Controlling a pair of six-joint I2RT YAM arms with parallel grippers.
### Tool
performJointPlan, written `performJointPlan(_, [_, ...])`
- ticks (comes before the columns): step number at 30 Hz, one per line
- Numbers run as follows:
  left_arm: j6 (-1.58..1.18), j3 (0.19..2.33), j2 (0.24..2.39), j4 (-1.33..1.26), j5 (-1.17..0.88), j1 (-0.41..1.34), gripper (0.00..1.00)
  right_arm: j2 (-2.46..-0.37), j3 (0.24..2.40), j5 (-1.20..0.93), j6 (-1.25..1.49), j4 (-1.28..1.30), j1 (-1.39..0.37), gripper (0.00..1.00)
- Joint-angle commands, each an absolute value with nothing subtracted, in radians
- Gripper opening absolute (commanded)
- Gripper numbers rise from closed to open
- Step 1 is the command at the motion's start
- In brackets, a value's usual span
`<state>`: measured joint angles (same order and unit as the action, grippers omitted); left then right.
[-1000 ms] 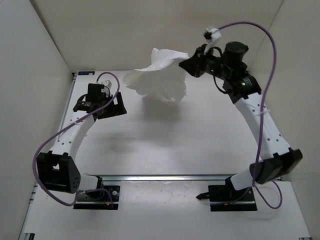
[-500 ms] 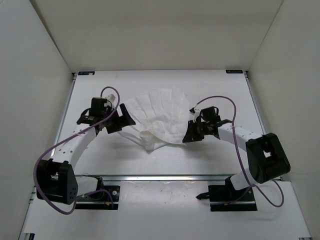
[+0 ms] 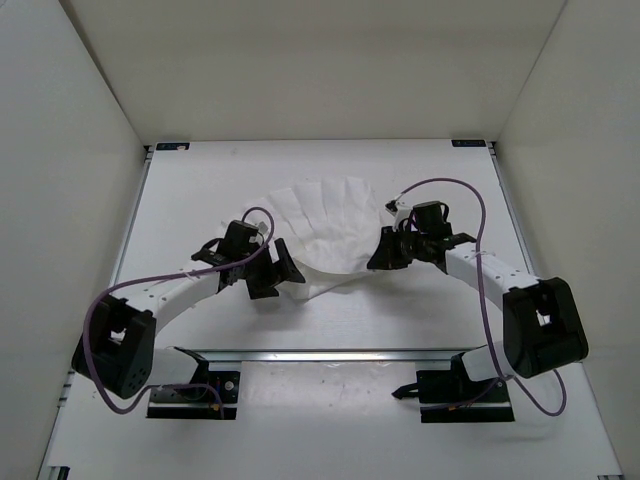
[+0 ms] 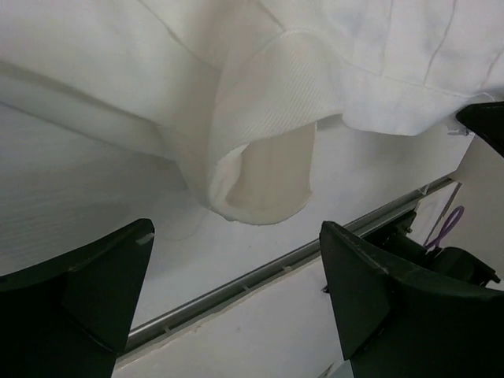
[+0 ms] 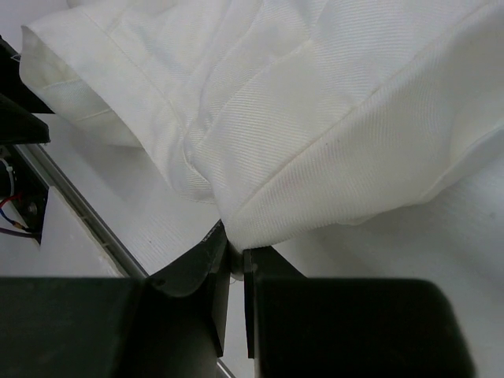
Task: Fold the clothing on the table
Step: Move the skirt to the center of the board, then flatten the skirt out
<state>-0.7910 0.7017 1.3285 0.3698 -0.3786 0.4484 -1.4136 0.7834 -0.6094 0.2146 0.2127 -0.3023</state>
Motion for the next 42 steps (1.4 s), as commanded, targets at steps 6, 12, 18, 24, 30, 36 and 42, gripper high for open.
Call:
performJointPlan(6, [-0.934,0.646,1.16,0.267,-0.141,0.43,0.84,-1.313,0.773,-0.617,0.175,0.213,-0.298,0.0])
performJointPlan(12, [-0.914,0.663,1.199,0.267,-0.068,0.42,0.79,-1.305,0.753,-0.621,0.184,0.198,-0.302,0.0])
performJointPlan(18, [-0.877,0.706,1.284,0.272,-0.1,0.462,0.73,-1.307,0.755,-0.612,0.205,0.186,-0.299,0.0])
performJointPlan(24, [-0.851,0.75,1.341,0.302,-0.124,0.506,0.58,-1.321,0.765,-0.591,0.202,0.184,-0.287,0.0])
performJointPlan(30, [-0.809,0.804,1.407,0.359,-0.147,0.538,0.0,-1.33,0.844,-0.563,0.202,0.204,-0.246,0.0])
performJointPlan(36, [-0.583,1.011,1.457,0.647,0.032,0.424,0.0,-1.347,1.018,-0.563,0.202,0.267,-0.111,0.0])
performJointPlan(42, [-0.373,1.152,1.399,0.732,0.156,0.193,0.0,-1.312,1.245,-0.633,0.273,0.245,0.069,0.0])
